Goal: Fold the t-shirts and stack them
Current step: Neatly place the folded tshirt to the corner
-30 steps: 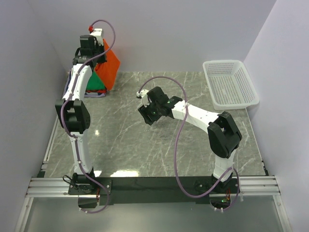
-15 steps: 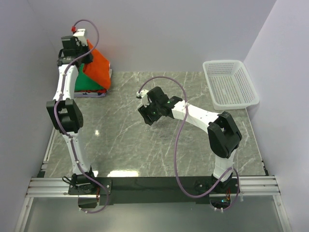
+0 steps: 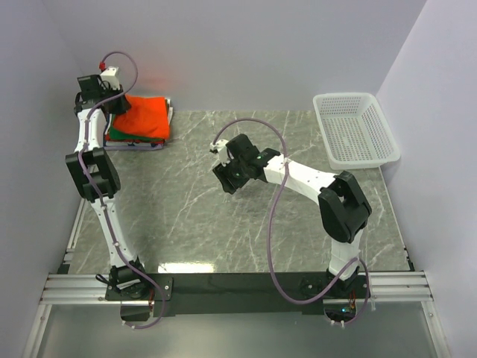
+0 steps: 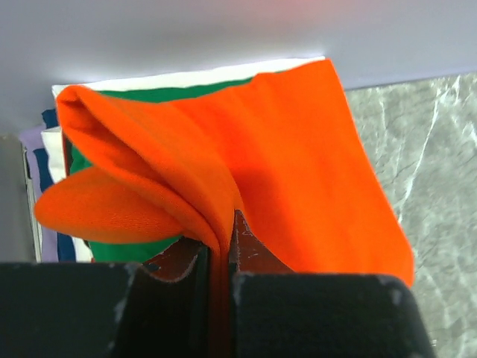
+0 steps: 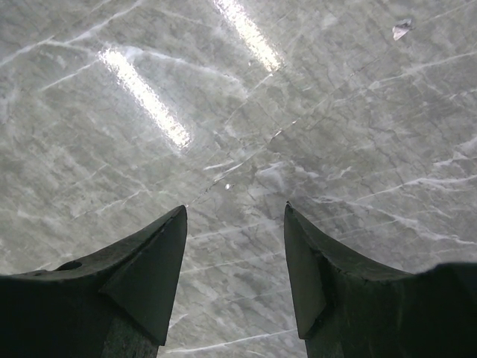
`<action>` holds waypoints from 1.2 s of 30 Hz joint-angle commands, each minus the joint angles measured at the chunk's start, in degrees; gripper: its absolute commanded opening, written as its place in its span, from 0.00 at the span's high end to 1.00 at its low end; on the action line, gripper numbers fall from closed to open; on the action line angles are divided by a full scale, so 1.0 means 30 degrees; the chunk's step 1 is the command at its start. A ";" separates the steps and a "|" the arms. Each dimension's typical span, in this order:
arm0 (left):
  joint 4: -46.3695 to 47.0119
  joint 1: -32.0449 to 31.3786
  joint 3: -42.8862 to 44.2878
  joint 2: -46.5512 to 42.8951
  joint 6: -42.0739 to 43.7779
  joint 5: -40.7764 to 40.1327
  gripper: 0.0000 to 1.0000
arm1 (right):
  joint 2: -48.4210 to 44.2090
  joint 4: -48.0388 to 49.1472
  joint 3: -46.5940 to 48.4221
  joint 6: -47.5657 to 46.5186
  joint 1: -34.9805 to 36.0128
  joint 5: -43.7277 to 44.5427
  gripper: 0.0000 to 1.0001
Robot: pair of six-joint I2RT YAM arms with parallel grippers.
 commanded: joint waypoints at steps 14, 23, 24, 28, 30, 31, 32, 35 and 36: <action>0.3347 0.1233 0.1535 0.1337 0.3074 0.2629 0.93 | 0.0661 -0.0439 0.0962 0.0206 -0.0126 -0.0241 0.39; 0.4169 0.1995 0.2441 0.1866 0.2521 0.0607 0.49 | 0.0456 -0.0703 0.0992 0.0148 -0.0097 -0.0124 0.39; 0.4053 0.2227 0.2442 0.1778 0.2550 0.0462 0.47 | 0.0427 -0.0702 0.0992 0.0148 -0.0126 -0.0095 0.39; 0.3847 0.2931 0.2412 0.1076 0.2550 -0.0416 0.44 | 0.0222 -0.0673 0.0904 0.0060 -0.0097 0.0080 0.39; 0.3526 0.3369 0.2412 0.0578 0.2550 -0.0593 0.43 | 0.0075 -0.0615 0.0875 0.0002 -0.0126 0.0139 0.39; 0.3293 0.3546 0.2383 0.0373 0.2318 -0.0304 0.43 | 0.0017 -0.0614 0.0845 0.0001 -0.0097 0.0139 0.39; 0.2942 0.3693 0.2151 -0.0209 0.2113 -0.0069 0.43 | -0.0128 -0.0614 0.0816 -0.0028 -0.0097 0.0168 0.39; 0.1889 0.3929 0.0606 -0.1904 0.1875 0.1507 0.44 | -0.0305 -0.0643 0.0757 -0.0057 -0.0185 0.0198 0.39; 0.1855 0.3871 -0.0100 -0.2436 0.1847 0.1747 0.43 | -0.0335 -0.0644 0.0757 -0.0086 -0.0185 0.0198 0.39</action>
